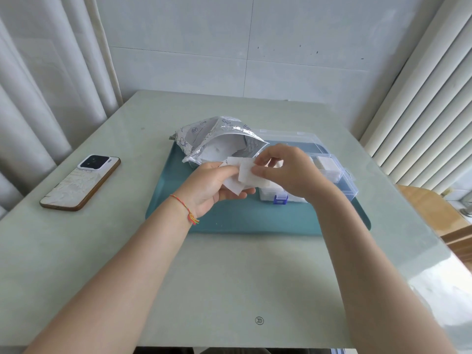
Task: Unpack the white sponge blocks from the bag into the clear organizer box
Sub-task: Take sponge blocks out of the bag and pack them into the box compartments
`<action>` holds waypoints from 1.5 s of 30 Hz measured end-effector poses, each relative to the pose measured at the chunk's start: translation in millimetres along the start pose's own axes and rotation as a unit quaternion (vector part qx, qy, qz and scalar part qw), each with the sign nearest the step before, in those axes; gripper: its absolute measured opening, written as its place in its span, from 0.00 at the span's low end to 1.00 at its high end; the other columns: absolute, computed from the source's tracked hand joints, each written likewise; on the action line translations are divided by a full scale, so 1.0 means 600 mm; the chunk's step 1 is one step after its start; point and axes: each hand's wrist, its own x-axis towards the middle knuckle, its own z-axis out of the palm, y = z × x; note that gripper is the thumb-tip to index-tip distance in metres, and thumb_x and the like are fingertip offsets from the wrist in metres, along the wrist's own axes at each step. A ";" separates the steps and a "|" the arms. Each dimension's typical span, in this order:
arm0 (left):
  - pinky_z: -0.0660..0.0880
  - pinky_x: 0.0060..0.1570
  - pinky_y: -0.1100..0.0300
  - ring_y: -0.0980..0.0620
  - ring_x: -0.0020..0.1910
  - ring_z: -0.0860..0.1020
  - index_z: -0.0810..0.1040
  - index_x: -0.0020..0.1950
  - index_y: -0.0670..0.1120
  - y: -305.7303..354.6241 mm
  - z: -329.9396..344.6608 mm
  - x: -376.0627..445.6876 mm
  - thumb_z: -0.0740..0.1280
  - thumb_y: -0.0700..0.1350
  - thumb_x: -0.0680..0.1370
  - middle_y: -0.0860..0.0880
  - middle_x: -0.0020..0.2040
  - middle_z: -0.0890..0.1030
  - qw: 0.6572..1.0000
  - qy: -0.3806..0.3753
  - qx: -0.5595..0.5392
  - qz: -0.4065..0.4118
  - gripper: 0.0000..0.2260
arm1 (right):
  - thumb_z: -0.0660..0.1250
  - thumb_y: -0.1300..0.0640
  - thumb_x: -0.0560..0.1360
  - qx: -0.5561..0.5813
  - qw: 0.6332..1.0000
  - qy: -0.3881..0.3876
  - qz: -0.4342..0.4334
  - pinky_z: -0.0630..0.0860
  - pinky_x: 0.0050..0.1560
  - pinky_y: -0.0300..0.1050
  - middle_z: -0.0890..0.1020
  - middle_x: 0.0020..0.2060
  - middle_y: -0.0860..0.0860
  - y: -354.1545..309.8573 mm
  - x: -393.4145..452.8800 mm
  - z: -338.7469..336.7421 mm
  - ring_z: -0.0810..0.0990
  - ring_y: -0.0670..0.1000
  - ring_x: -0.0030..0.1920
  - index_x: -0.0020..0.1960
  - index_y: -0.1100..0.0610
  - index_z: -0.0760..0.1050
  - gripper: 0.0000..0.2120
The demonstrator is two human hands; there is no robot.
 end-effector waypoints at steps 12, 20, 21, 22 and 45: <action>0.80 0.35 0.58 0.38 0.43 0.84 0.79 0.55 0.36 -0.001 -0.009 0.004 0.58 0.37 0.82 0.37 0.47 0.84 1.000 0.030 -0.008 -0.003 0.10 | 0.71 0.57 0.75 0.017 0.999 0.043 0.009 0.72 0.39 0.36 0.82 0.38 0.45 0.009 0.004 -0.015 0.77 0.43 0.38 0.43 0.50 0.79 0.04; 0.77 0.33 0.60 0.39 0.47 0.83 0.77 0.63 0.39 0.008 -0.006 -0.006 0.55 0.41 0.81 0.39 0.52 0.83 0.995 -0.089 0.001 -0.044 0.16 | 0.74 0.58 0.73 0.034 0.999 -0.029 0.000 0.68 0.38 0.24 0.81 0.40 0.45 -0.003 -0.003 -0.004 0.75 0.34 0.35 0.44 0.53 0.79 0.04; 0.78 0.34 0.60 0.38 0.47 0.82 0.77 0.63 0.38 0.008 -0.007 -0.007 0.55 0.40 0.81 0.38 0.53 0.82 0.994 -0.099 -0.013 -0.045 0.16 | 0.74 0.59 0.73 0.038 0.999 -0.016 -0.002 0.69 0.38 0.25 0.81 0.40 0.46 -0.001 -0.001 -0.001 0.76 0.36 0.36 0.45 0.53 0.79 0.05; 0.78 0.34 0.60 0.38 0.48 0.82 0.76 0.63 0.38 0.007 -0.008 -0.007 0.54 0.39 0.81 0.38 0.53 0.82 0.993 -0.105 -0.024 -0.044 0.16 | 0.74 0.60 0.73 0.034 0.999 -0.007 -0.003 0.70 0.38 0.26 0.81 0.40 0.46 0.000 0.000 0.001 0.76 0.39 0.37 0.48 0.53 0.78 0.06; 0.80 0.36 0.57 0.36 0.47 0.83 0.78 0.59 0.34 0.004 -0.006 -0.001 0.53 0.35 0.80 0.35 0.50 0.83 0.998 -0.056 -0.019 -0.009 0.17 | 0.74 0.58 0.73 0.099 0.990 -0.061 0.084 0.69 0.31 0.31 0.82 0.33 0.49 -0.005 -0.008 -0.013 0.76 0.46 0.30 0.43 0.59 0.78 0.06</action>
